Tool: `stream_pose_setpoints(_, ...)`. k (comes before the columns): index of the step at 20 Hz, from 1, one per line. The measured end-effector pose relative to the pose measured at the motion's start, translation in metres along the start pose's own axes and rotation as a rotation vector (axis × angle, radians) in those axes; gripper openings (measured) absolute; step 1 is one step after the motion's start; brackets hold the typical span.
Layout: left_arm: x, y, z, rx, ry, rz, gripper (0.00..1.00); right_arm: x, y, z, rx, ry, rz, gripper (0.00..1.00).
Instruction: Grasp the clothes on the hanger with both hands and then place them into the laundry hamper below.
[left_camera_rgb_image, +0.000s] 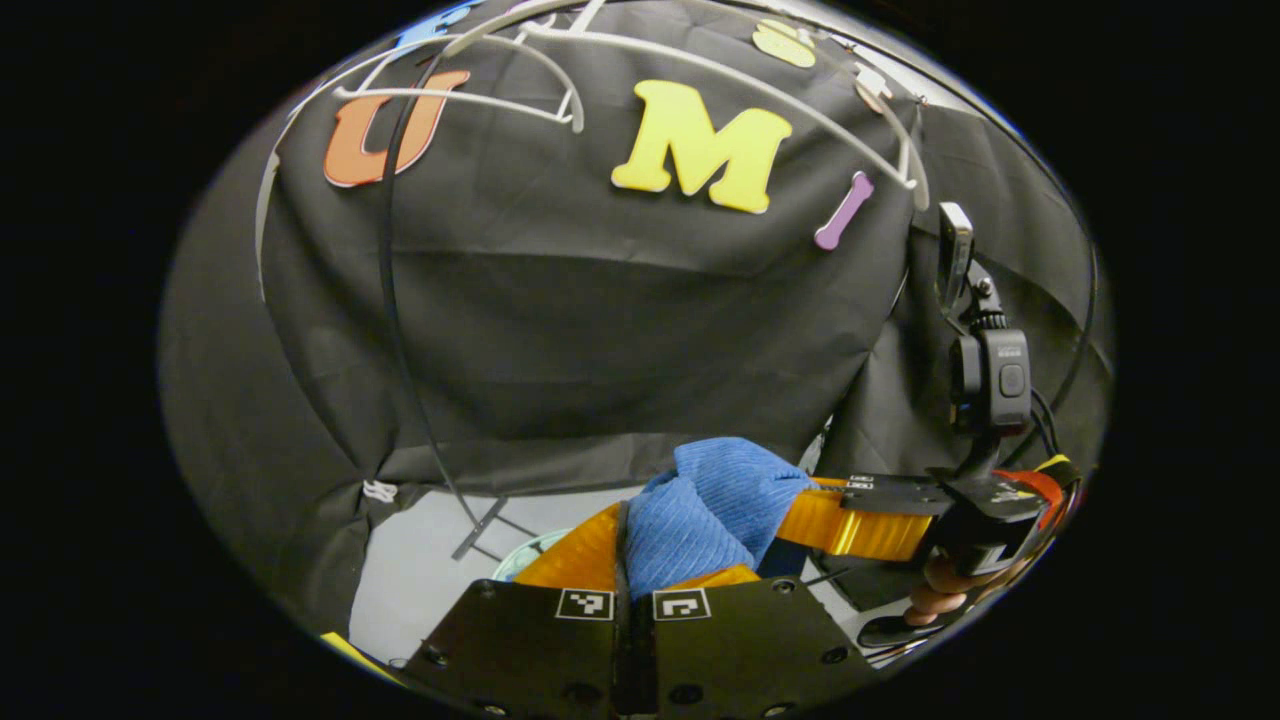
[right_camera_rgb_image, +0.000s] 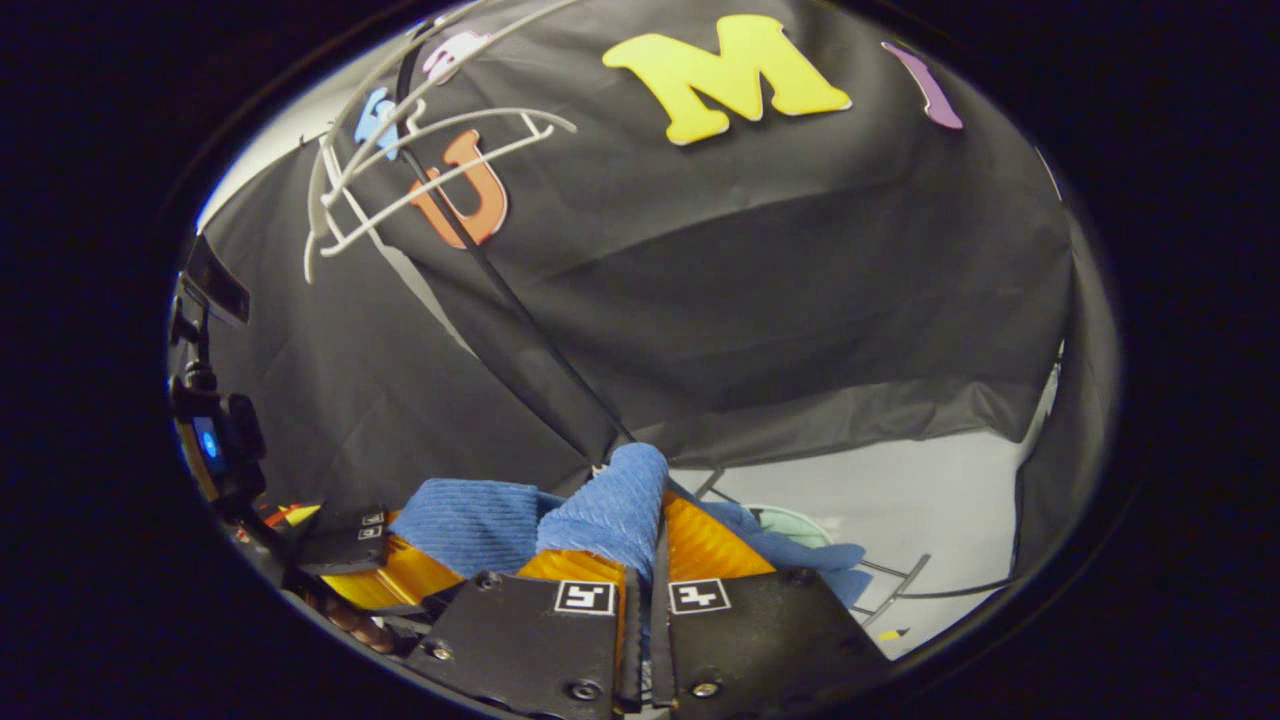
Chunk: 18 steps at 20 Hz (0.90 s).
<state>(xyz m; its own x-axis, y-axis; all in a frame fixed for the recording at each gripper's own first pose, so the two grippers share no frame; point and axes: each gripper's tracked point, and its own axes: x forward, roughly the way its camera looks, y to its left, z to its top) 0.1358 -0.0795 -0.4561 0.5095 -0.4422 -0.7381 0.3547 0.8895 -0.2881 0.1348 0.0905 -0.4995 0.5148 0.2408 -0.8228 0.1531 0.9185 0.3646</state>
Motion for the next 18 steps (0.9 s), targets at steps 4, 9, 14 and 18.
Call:
stream_pose_setpoints(4, 0.022, 0.023, -0.042, -0.016, 0.095, 0.045, 0.01, 0.028, -0.016, -0.029, -0.065, 0.084, -0.065, 0.07)
stream_pose_setpoints(9, 0.048, 0.045, -0.106, -0.028, 0.238, 0.099, 0.06, 0.048, -0.043, -0.068, -0.125, 0.228, -0.204, 0.08)
stream_pose_setpoints(14, 0.047, 0.060, -0.156, -0.057, 0.434, 0.209, 0.08, 0.045, -0.076, -0.100, -0.137, 0.352, -0.319, 0.31)
stream_pose_setpoints(18, 0.040, 0.048, -0.159, -0.087, 0.462, 0.172, 0.33, 0.037, -0.099, -0.102, -0.134, 0.335, -0.345, 0.51)
